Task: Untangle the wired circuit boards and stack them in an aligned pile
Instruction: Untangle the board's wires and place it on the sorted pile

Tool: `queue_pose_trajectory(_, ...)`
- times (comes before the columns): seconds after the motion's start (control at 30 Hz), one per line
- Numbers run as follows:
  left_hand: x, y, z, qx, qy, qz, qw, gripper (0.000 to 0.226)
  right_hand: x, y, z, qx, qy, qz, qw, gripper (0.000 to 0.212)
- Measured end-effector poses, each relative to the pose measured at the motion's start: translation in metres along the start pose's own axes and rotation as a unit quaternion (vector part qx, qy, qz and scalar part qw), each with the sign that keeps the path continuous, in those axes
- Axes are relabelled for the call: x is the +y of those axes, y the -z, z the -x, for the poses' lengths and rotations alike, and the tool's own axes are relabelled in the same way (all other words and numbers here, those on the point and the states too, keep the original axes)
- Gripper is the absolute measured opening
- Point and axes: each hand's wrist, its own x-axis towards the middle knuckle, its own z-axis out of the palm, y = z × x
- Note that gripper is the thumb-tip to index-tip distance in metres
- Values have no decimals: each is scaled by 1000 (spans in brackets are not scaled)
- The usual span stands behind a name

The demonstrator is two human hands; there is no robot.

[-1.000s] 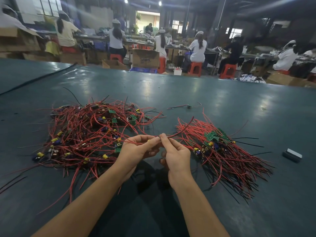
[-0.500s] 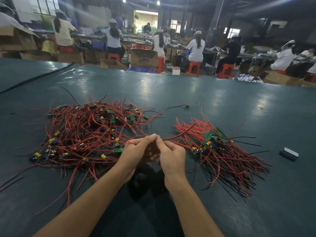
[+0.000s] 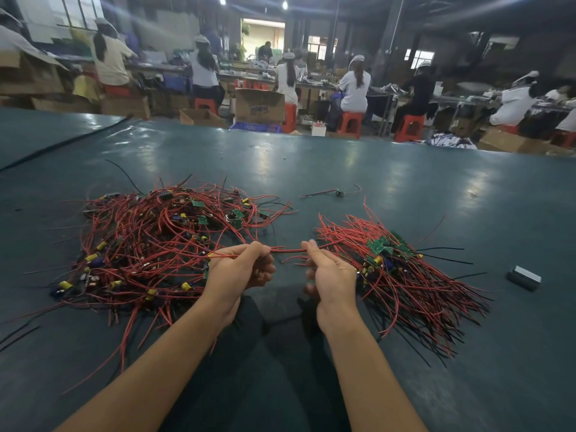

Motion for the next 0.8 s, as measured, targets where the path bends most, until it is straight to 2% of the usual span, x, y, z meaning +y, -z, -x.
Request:
queue_pose_trajectory(0.2,1,-2,0,3,-2,4,1000,41,-3,1,-2,-24,-21,-68,997,29)
queue_pose_trajectory(0.37,4,3,-2,1,-3,15,1000,40,-7,3,-1,-58,-63,-160,983,11)
queue_pose_trajectory(0.6,8,2,-4,-6,18,47,999,45,-13,9,0,-110,-118,-212,964,30)
queue_pose_trajectory(0.8,8,3,-2,-29,22,43,998,46,-12,10,-1,-96,-120,-239,959,34)
